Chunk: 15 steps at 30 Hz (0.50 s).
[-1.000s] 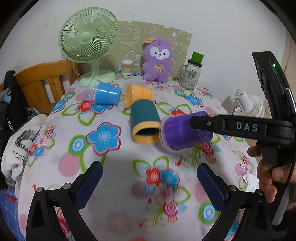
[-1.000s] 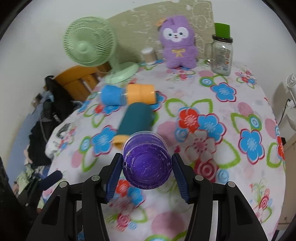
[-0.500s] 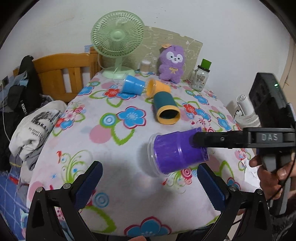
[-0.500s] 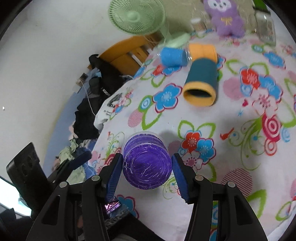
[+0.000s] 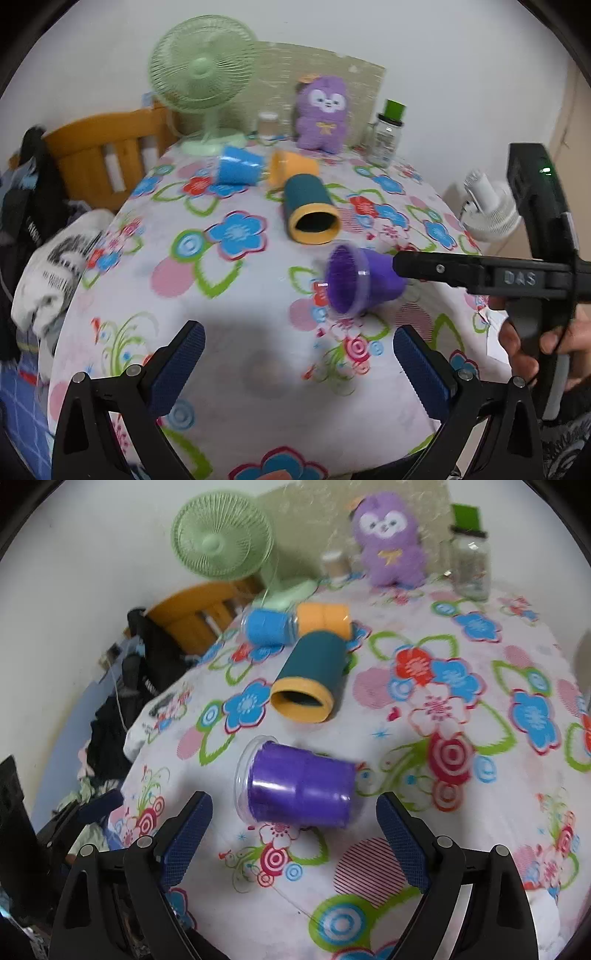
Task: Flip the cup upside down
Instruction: 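Grasp the purple cup with the left gripper while the right gripper releases it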
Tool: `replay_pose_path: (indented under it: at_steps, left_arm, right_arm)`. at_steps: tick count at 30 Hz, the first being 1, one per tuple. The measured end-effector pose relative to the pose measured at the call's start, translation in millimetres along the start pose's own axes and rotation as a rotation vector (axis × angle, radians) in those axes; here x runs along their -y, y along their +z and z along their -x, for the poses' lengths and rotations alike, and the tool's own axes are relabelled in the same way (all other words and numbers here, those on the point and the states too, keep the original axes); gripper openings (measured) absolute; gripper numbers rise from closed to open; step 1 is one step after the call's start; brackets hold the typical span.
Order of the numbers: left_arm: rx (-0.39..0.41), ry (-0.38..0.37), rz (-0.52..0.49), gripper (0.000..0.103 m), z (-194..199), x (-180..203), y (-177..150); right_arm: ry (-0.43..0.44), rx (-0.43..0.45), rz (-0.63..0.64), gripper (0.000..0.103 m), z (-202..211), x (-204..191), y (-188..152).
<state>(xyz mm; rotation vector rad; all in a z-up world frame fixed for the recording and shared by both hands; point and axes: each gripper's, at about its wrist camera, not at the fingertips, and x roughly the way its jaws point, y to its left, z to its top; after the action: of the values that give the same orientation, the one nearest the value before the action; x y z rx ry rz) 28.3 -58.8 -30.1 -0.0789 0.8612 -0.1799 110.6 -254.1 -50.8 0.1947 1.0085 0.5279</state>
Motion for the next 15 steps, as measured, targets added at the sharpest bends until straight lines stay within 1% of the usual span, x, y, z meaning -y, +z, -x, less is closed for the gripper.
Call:
replay_pose_path:
  at_steps: [4, 7, 9, 11, 14, 15]
  left_arm:
    - [-0.002, -0.028, -0.094, 0.103, -9.5, 20.3, 14.3]
    - [-0.007, -0.027, -0.153, 0.103, -21.1, 32.9, 24.8]
    - [-0.027, -0.017, -0.173, 0.103, -29.7, 39.3, 29.5]
    - [-0.037, -0.023, -0.142, 0.103, -35.3, 42.9, 31.0]
    - [-0.030, -0.068, -0.044, 0.103, -39.0, 47.2, 25.9]
    - [-0.026, -0.076, -0.031, 0.103, -40.8, 50.6, 24.4]
  right_arm:
    - [0.002, 0.033, -0.046, 0.092, 19.7, 16.7, -21.1]
    - [-0.006, 0.036, -0.069, 0.093, 26.8, 23.7, -35.9]
    - [-0.021, 0.045, -0.078, 0.093, 33.7, 30.8, -45.5]
    - [-0.038, 0.058, -0.087, 0.093, 38.6, 34.1, -52.5]
    - [-0.046, 0.078, -0.103, 0.093, 48.0, 45.4, -59.0]
    - [-0.045, 0.081, -0.112, 0.093, 51.4, 50.5, -62.1]
